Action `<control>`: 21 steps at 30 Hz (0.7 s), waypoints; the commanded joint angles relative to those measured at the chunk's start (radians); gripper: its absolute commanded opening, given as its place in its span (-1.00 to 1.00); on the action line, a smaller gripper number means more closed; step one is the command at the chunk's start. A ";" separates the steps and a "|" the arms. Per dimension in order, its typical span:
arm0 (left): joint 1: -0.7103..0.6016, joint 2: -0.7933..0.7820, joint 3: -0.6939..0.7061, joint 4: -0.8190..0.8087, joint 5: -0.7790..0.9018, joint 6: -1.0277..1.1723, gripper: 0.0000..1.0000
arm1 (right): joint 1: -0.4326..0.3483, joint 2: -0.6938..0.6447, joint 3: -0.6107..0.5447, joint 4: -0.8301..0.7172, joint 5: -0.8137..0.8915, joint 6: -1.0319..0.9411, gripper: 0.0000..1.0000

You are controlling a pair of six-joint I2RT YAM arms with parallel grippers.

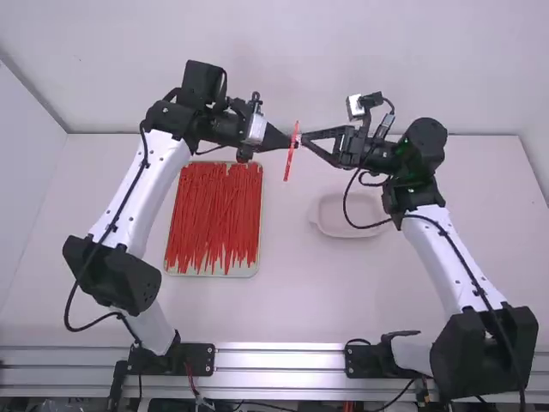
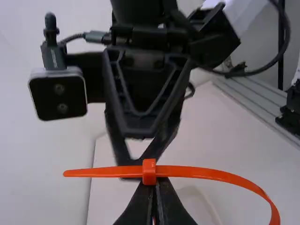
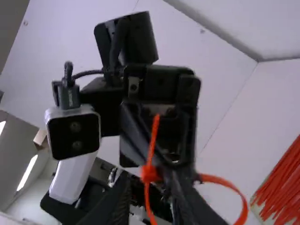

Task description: Fasten the cable tie

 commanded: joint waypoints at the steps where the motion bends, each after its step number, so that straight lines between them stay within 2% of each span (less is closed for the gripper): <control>1: -0.021 -0.009 0.009 -0.011 0.073 0.007 -0.96 | -0.011 -0.005 0.004 0.003 0.000 0.005 -0.34; 15: -0.055 -0.009 0.009 -0.043 0.060 0.025 -0.96 | -0.004 -0.005 0.004 0.027 -0.006 0.036 -0.32; 21: -0.067 -0.009 0.009 -0.039 0.032 0.025 -0.96 | 0.020 -0.005 0.004 0.135 -0.008 0.095 -0.46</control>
